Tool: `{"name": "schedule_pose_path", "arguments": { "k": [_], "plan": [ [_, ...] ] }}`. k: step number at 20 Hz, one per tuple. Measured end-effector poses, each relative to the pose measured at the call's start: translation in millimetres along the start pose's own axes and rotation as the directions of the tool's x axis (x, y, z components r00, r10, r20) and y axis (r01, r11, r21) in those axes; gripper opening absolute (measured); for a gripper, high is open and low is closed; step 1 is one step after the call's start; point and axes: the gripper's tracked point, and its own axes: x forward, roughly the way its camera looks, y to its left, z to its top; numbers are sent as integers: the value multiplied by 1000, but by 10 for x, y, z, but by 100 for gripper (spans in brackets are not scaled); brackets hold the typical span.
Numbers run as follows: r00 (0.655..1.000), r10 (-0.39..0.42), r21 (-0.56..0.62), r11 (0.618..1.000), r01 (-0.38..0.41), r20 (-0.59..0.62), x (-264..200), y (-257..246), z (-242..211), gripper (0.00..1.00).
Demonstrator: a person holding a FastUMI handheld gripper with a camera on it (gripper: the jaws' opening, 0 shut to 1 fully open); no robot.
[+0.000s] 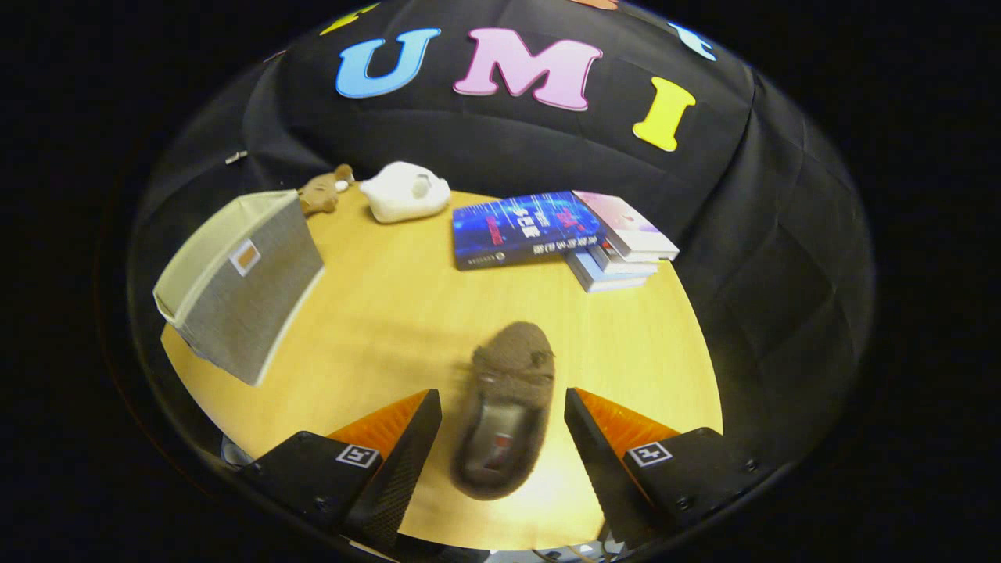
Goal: Open the storage box then place both shoes into the box .Put the left shoe in first, then the right shoe, with the right side of both shoes facing outward in a uniform manner.
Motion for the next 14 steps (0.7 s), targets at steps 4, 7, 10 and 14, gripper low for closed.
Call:
{"name": "schedule_pose_path", "arguments": {
  "k": [4,7,10,14],
  "plan": [
    [998,-24,-44,999,21,-63,338,-178,-215,97],
    [995,-33,-55,998,28,-95,624,-223,-290,93],
    [993,-42,-22,999,40,-114,839,-235,-305,75],
    [988,-60,17,998,63,-142,926,-270,-331,29]
  ]
}}
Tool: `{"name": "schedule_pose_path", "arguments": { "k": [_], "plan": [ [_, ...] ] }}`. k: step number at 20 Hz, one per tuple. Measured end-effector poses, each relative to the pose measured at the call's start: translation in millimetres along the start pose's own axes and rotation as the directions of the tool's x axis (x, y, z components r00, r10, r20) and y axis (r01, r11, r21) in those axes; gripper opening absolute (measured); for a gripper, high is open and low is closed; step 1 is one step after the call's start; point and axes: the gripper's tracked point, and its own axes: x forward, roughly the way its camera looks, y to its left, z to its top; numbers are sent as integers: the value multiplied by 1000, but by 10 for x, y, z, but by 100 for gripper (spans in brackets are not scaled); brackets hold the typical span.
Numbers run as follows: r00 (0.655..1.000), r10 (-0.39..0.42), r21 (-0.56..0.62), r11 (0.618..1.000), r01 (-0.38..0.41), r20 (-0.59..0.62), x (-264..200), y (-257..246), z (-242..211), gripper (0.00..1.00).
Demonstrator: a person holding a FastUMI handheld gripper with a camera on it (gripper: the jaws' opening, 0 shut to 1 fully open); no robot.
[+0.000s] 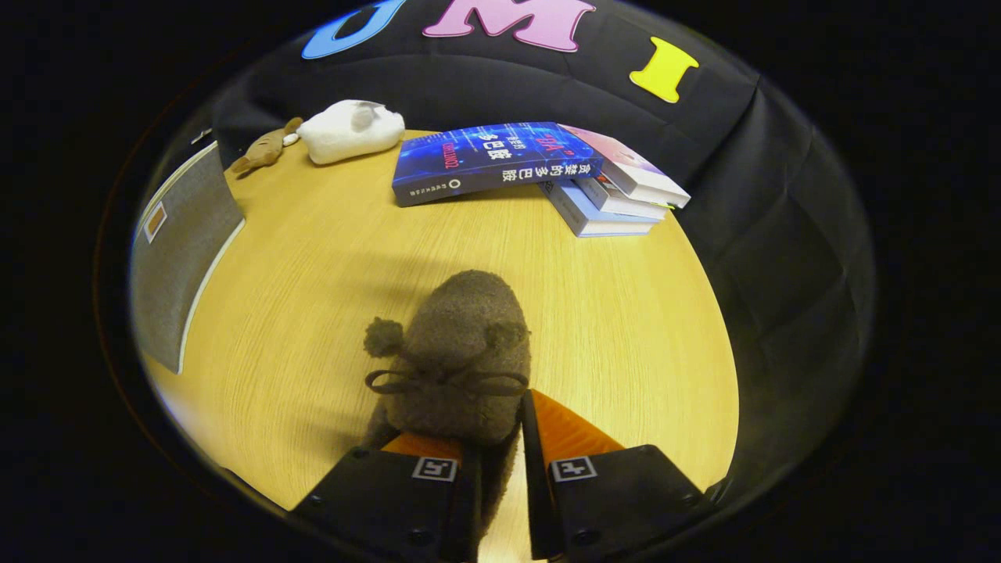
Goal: Open the storage box then place both shoes into the box .Put the left shoe in first, then the right shoe, with the right side of both shoes facing outward in a uniform manner.
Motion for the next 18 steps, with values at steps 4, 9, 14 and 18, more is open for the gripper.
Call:
{"name": "schedule_pose_path", "arguments": {
  "k": [4,9,14,18],
  "plan": [
    [999,-16,51,999,15,31,-221,-16,112,8],
    [992,52,48,997,-58,117,-890,311,631,8],
    [962,188,16,981,-195,197,-1584,1078,1334,8],
    [928,317,24,944,-328,197,-1958,1857,1694,8]
  ]
}}
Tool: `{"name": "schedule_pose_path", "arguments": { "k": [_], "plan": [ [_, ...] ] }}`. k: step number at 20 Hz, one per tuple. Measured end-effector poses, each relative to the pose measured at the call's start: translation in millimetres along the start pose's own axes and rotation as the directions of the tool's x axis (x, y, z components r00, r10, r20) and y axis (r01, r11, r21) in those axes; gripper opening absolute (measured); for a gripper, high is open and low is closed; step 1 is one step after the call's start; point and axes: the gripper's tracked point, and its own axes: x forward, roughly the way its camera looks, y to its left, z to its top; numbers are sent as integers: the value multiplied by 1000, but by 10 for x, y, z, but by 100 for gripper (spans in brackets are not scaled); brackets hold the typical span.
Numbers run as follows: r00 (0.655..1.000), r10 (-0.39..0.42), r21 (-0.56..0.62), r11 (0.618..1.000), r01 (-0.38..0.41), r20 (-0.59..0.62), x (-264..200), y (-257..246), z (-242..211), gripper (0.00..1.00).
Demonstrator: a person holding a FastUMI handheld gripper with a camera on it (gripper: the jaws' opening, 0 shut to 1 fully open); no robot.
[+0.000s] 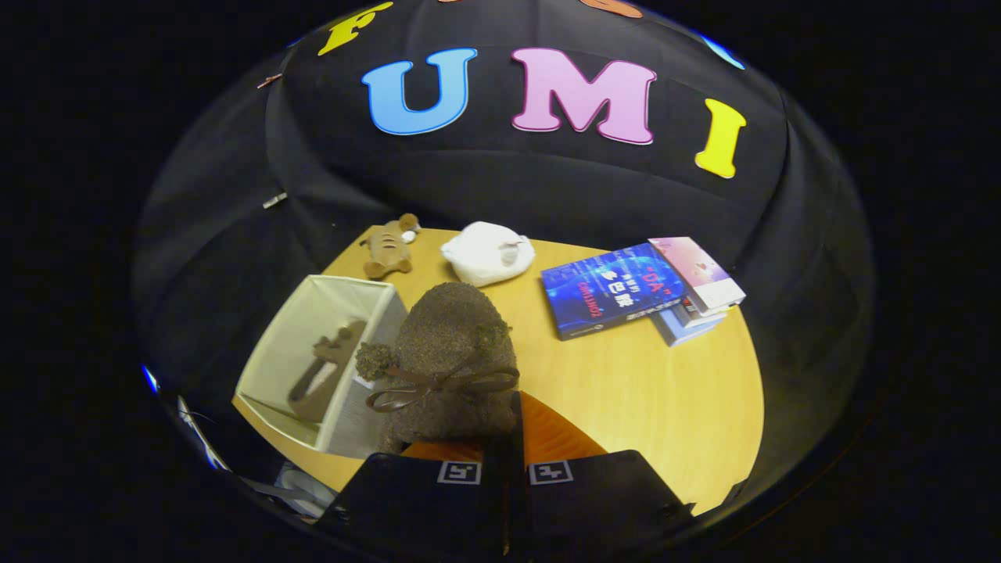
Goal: Open the storage box then place both shoes into the box .Put the left shoe in first, then the right shoe, with the right side of both shoes facing outward in a uniform manner.
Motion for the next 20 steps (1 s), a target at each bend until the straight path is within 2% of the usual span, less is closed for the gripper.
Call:
{"name": "schedule_pose_path", "arguments": {
  "k": [2,5,10,14,20],
  "plan": [
    [999,48,-7,999,-48,13,35,390,196,8],
    [997,78,-21,997,-77,24,154,881,390,8],
    [997,62,-7,998,-62,-48,493,1519,344,8],
    [992,-8,7,1000,9,-124,814,1750,127,8],
    [964,-200,-57,980,193,-174,1129,1657,-191,8]
  ]
}}
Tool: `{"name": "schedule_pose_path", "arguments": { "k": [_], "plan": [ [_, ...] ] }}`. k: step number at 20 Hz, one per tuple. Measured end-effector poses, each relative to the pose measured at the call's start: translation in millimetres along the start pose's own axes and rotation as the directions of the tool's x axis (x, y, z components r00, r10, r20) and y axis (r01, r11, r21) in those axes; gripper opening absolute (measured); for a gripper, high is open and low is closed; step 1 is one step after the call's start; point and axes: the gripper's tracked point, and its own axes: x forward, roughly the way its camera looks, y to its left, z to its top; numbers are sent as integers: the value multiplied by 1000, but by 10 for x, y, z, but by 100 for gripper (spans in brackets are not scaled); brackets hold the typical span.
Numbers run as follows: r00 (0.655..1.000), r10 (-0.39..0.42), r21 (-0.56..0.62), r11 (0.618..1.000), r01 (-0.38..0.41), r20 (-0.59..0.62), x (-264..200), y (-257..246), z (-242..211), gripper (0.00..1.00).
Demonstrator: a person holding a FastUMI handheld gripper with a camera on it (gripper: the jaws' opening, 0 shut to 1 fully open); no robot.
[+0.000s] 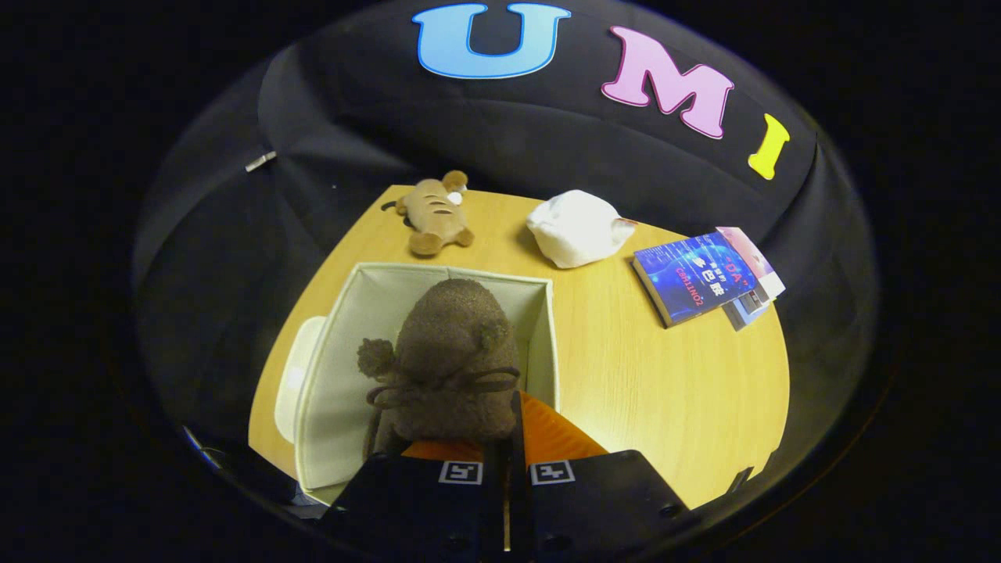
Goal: Open the storage box then place both shoes into the box .Put the left shoe in first, then the right shoe, with the right side of both shoes facing outward in a uniform manner.
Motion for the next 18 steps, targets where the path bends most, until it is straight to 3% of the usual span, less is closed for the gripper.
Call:
{"name": "schedule_pose_path", "arguments": {
  "k": [4,9,10,13,18],
  "plan": [
    [996,-87,-67,994,85,-17,146,-20,-114,8],
    [995,-77,-72,995,73,-64,223,62,-286,14],
    [995,-84,-78,994,81,-45,209,45,-270,11],
    [999,-53,-66,996,53,-8,189,103,-186,14],
    [999,49,-59,997,-49,-2,126,230,-170,64]
  ]
}}
